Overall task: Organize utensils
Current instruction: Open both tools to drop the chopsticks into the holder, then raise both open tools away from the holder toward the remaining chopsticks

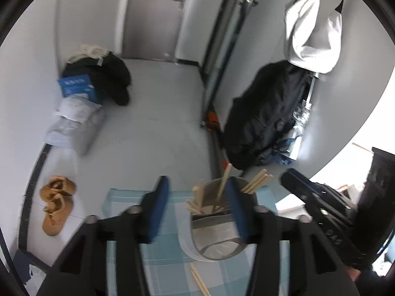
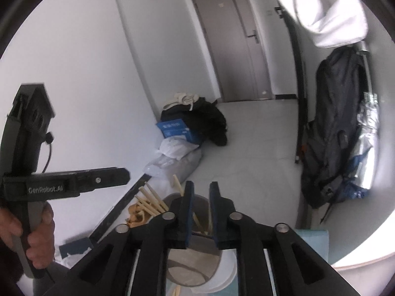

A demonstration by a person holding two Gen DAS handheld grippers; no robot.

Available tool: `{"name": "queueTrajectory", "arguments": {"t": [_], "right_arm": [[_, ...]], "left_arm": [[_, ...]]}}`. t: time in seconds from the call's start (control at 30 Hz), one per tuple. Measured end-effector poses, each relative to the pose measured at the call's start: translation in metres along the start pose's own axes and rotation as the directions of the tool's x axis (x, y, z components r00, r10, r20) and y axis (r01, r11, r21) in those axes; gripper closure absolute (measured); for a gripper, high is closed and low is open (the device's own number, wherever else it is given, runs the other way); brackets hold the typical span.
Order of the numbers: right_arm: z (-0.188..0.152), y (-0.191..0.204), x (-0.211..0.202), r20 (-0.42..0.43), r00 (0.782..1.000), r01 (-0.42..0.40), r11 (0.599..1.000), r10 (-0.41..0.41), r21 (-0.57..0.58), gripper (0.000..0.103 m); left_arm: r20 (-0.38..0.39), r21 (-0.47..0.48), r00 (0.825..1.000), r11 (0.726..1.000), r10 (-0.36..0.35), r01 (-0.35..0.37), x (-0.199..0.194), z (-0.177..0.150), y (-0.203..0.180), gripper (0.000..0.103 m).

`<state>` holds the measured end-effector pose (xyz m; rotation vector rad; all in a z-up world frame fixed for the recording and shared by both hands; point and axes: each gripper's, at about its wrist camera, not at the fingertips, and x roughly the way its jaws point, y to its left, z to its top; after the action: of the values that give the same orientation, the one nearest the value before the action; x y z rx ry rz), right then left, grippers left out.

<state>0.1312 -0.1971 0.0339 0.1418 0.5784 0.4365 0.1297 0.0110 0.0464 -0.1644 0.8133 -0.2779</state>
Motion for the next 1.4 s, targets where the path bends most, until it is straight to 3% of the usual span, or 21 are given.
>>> {"name": "queueTrajectory", "arguments": {"t": [0.03, 0.13, 0.2, 0.37, 0.67, 0.8, 1.07, 1.4], "right_arm": [[0.0, 0.001, -0.003, -0.002, 1.0, 0.009, 1.0, -0.009, 0.0, 0.084], [0.0, 0.002, -0.019, 0.016, 1.0, 0.026, 1.0, -0.026, 0.0, 0.083], [0.0, 0.005, -0.03, 0.034, 0.999, 0.035, 0.999, -0.035, 0.003, 0.077], [-0.004, 0.015, -0.059, 0.078, 0.995, 0.055, 0.998, -0.055, 0.01, 0.06], [-0.025, 0.031, -0.105, 0.143, 0.984, 0.106, 0.994, -0.103, -0.008, 0.032], [-0.037, 0.031, -0.116, 0.154, 0.981, 0.114, 0.993, -0.114, 0.012, 0.03], [-0.062, 0.036, -0.129, 0.163, 0.975, 0.149, 0.989, -0.151, 0.022, 0.018], [-0.093, 0.046, -0.126, 0.151, 0.974, 0.173, 0.985, -0.169, -0.012, 0.013]], "left_arm": [[0.015, 0.001, 1.0, 1.0, 0.027, -0.027, -0.003, -0.002, -0.001, 0.047], [0.05, 0.008, 0.997, 0.998, 0.061, -0.062, -0.015, -0.008, -0.005, 0.047], [0.066, 0.008, 0.994, 0.996, 0.086, -0.087, -0.022, -0.01, -0.008, 0.047], [0.166, -0.004, 0.97, 0.984, 0.179, -0.18, -0.046, -0.019, -0.015, 0.028], [0.254, -0.019, 0.941, 0.974, 0.225, -0.227, -0.071, -0.039, -0.02, 0.016], [0.259, -0.009, 0.939, 0.973, 0.224, -0.23, -0.076, -0.049, -0.024, 0.015], [0.286, -0.007, 0.93, 0.971, 0.233, -0.241, -0.082, -0.07, -0.026, 0.004], [0.286, -0.004, 0.931, 0.972, 0.227, -0.236, -0.078, -0.098, -0.024, 0.003]]}}
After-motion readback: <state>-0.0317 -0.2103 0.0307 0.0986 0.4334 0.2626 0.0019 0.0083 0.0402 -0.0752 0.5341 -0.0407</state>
